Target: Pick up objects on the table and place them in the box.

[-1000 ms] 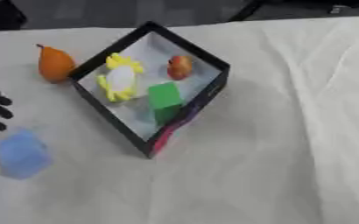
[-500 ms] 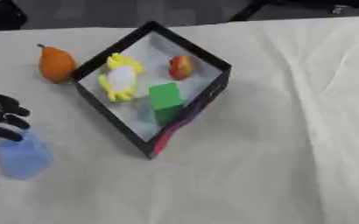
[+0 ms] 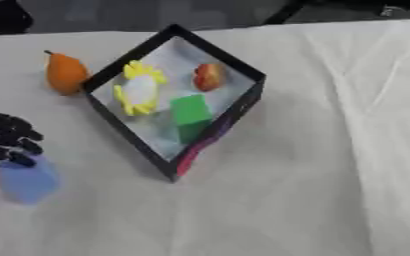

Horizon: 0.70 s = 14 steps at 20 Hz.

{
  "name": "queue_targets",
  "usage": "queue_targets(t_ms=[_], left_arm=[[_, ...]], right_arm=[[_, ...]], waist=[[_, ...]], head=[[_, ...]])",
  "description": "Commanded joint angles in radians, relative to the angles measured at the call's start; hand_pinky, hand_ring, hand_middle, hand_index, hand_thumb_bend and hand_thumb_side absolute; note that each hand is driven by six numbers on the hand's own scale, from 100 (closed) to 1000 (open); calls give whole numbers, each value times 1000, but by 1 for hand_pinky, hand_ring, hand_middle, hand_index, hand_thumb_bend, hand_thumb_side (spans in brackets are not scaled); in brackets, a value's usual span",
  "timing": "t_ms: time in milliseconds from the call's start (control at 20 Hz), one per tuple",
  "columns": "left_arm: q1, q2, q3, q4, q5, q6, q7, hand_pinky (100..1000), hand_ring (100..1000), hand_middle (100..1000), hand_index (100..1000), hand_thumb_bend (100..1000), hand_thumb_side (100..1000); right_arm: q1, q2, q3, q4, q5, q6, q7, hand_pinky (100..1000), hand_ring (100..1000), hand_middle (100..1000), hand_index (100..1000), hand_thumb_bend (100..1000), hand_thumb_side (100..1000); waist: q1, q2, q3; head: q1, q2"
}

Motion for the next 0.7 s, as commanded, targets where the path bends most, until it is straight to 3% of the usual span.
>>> queue_targets(t_ms=[50, 150, 300, 500, 550, 700], left_arm=[[-18, 16, -2, 6, 18, 0, -20, 882, 901, 791, 837, 595, 316], [-24, 12, -4, 8, 33, 0, -28, 878, 895, 784, 831, 543, 340], [-25, 13, 5, -5, 64, 0, -26, 875, 884, 766, 823, 579, 300], [-23, 31, 34, -36, 116, 0, -13, 884, 891, 776, 827, 593, 308], [-23, 35, 39, -41, 126, 0, -16, 888, 899, 788, 831, 646, 317], [-26, 40, 46, -46, 141, 0, -28, 896, 907, 796, 845, 668, 318]], right_arm=[[-13, -22, -7, -5, 6, 0, 5, 940, 647, 585, 792, 100, 542], [-13, -21, -7, -4, 7, 1, 6, 940, 647, 585, 792, 100, 544], [-11, -22, -9, -3, 9, 0, 6, 940, 647, 585, 792, 100, 542], [-9, -23, -10, -1, 11, 0, 7, 941, 647, 585, 792, 100, 541], [-10, -23, -9, -1, 11, 0, 8, 941, 647, 585, 792, 100, 542], [-11, -24, -7, 0, 9, 1, 11, 941, 647, 584, 791, 100, 541]], waist=[[11, 4, -1], [12, 4, -2], [12, 5, -1], [13, 5, 3], [13, 4, 3], [12, 3, 3]], head=[[5, -15], [4, -16], [2, -14], [-1, -12], [-1, -12], [0, -15]])
